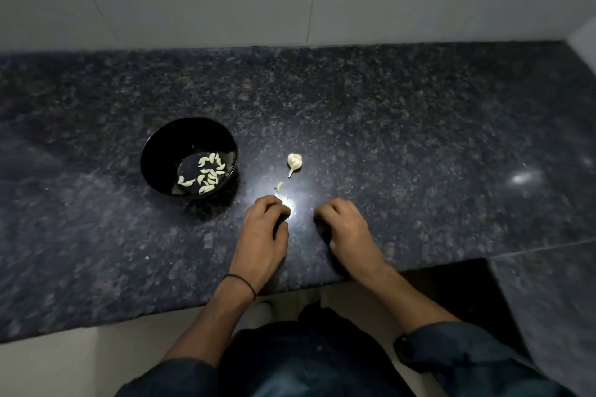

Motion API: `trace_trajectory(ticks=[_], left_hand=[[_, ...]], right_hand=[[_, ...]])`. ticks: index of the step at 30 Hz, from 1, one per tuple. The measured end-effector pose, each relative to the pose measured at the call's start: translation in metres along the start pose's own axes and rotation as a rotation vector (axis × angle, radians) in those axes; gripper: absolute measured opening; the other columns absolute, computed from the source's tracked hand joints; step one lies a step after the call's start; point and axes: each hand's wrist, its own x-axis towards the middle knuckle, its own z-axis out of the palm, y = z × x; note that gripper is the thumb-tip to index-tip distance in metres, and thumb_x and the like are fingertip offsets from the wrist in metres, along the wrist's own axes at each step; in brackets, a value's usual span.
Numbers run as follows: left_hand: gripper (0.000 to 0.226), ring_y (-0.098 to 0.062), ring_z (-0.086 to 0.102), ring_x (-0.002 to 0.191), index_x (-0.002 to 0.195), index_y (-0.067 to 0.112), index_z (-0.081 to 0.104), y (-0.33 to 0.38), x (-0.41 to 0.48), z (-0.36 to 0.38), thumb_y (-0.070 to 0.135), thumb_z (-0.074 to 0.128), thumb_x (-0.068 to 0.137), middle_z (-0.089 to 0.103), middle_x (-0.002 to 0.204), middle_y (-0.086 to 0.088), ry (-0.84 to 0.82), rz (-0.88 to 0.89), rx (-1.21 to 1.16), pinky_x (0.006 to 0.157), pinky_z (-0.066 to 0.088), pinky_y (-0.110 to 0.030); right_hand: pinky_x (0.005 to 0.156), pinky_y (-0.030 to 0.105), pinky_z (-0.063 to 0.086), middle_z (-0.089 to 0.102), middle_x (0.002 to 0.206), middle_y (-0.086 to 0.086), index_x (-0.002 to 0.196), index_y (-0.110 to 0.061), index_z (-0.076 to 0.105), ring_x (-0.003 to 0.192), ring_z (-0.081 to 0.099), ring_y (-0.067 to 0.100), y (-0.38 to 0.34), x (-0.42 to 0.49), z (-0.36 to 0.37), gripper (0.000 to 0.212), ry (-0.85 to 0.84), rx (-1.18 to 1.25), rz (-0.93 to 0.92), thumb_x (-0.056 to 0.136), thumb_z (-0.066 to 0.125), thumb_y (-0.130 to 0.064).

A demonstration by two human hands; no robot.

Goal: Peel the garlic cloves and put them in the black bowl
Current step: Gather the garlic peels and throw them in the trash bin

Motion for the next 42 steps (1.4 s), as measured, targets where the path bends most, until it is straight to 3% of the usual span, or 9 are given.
trace_trajectory(ticks=[3, 7, 15, 20, 25, 31, 36, 39, 42], left_hand=[[0.016, -0.016, 0.053, 0.112, 0.101, 0.011, 0.069, 0.0, -0.001, -0.004, 0.004, 0.061, 0.089, 0.054, 0.116, 0.006, -0.002, 0.037, -0.054, 0.098, 0.048, -0.034], [0.014, -0.014, 0.054, 0.113, 0.104, 0.009, 0.069, 0.005, -0.004, -0.004, 0.007, 0.059, 0.094, 0.053, 0.12, 0.004, -0.027, 0.097, -0.121, 0.095, 0.05, -0.035], [0.016, -0.016, 0.061, 0.101, 0.102, 0.01, 0.071, 0.065, -0.019, 0.031, 0.006, 0.061, 0.091, 0.063, 0.107, -0.002, -0.25, 0.348, -0.172, 0.09, 0.052, -0.032], [0.018, -0.01, 0.062, 0.095, 0.104, 0.013, 0.073, 0.121, -0.067, 0.078, 0.007, 0.061, 0.091, 0.068, 0.103, 0.001, -0.53, 0.516, -0.157, 0.086, 0.043, -0.012], [0.019, -0.007, 0.061, 0.091, 0.105, 0.019, 0.073, 0.173, -0.163, 0.138, 0.01, 0.06, 0.094, 0.068, 0.103, 0.005, -0.813, 0.69, -0.065, 0.083, 0.047, -0.019], [0.018, -0.006, 0.058, 0.084, 0.104, 0.017, 0.073, 0.205, -0.326, 0.219, 0.011, 0.058, 0.095, 0.068, 0.102, 0.004, -1.162, 0.821, 0.021, 0.074, 0.04, -0.008], [0.02, -0.011, 0.062, 0.088, 0.104, 0.016, 0.074, 0.191, -0.454, 0.281, 0.009, 0.057, 0.095, 0.071, 0.108, 0.001, -1.474, 0.835, 0.157, 0.075, 0.043, -0.006], [0.022, -0.017, 0.065, 0.094, 0.107, 0.016, 0.075, 0.165, -0.506, 0.322, 0.01, 0.057, 0.095, 0.071, 0.113, 0.0, -1.612, 0.828, 0.272, 0.083, 0.05, -0.021], [0.023, -0.019, 0.067, 0.096, 0.106, 0.013, 0.075, 0.133, -0.538, 0.364, 0.006, 0.058, 0.093, 0.072, 0.114, -0.002, -1.655, 0.779, 0.374, 0.081, 0.045, -0.015]], right_hand=[[0.076, 0.012, 0.044, 0.067, 0.086, 0.001, 0.086, -0.009, 0.07, 0.081, 0.06, 0.006, -0.016, 0.001, -0.006, 0.021, 0.21, 0.398, 0.471, 0.088, 0.058, 0.009], [0.063, 0.016, 0.045, 0.061, 0.073, 0.002, 0.09, -0.006, 0.067, 0.061, 0.054, 0.005, -0.026, -0.021, -0.026, 0.017, 0.401, 0.972, 0.91, 0.095, 0.058, 0.008], [0.057, 0.016, 0.054, 0.06, 0.079, 0.008, 0.093, -0.005, 0.062, 0.072, 0.056, 0.013, -0.028, -0.105, -0.066, 0.023, 0.82, 1.658, 1.117, 0.097, 0.046, 0.012], [0.058, 0.017, 0.053, 0.061, 0.082, 0.008, 0.096, -0.006, 0.063, 0.073, 0.057, 0.013, -0.028, -0.206, -0.084, 0.023, 1.06, 1.678, 1.135, 0.099, 0.046, 0.01], [0.061, 0.016, 0.053, 0.062, 0.081, 0.008, 0.096, -0.005, 0.063, 0.072, 0.057, 0.012, -0.048, -0.357, -0.086, 0.021, 1.347, 1.614, 1.212, 0.098, 0.048, 0.01], [0.062, 0.014, 0.052, 0.06, 0.084, 0.009, 0.097, -0.003, 0.062, 0.074, 0.055, 0.013, -0.098, -0.564, -0.045, 0.019, 1.602, 1.467, 1.449, 0.098, 0.049, 0.011], [0.06, 0.012, 0.053, 0.061, 0.087, 0.008, 0.112, 0.003, 0.06, 0.076, 0.057, 0.011, -0.139, -0.698, 0.018, 0.019, 1.674, 1.375, 1.719, 0.099, 0.049, 0.01], [0.054, 0.011, 0.048, 0.059, 0.079, 0.008, 0.107, 0.005, 0.06, 0.067, 0.053, 0.012, -0.147, -0.75, 0.065, 0.013, 1.624, 1.246, 1.86, 0.098, 0.051, 0.011], [0.052, 0.012, 0.044, 0.059, 0.073, 0.006, 0.096, 0.004, 0.063, 0.057, 0.052, 0.007, -0.133, -0.784, 0.115, 0.012, 1.555, 1.194, 1.926, 0.098, 0.053, 0.011]])
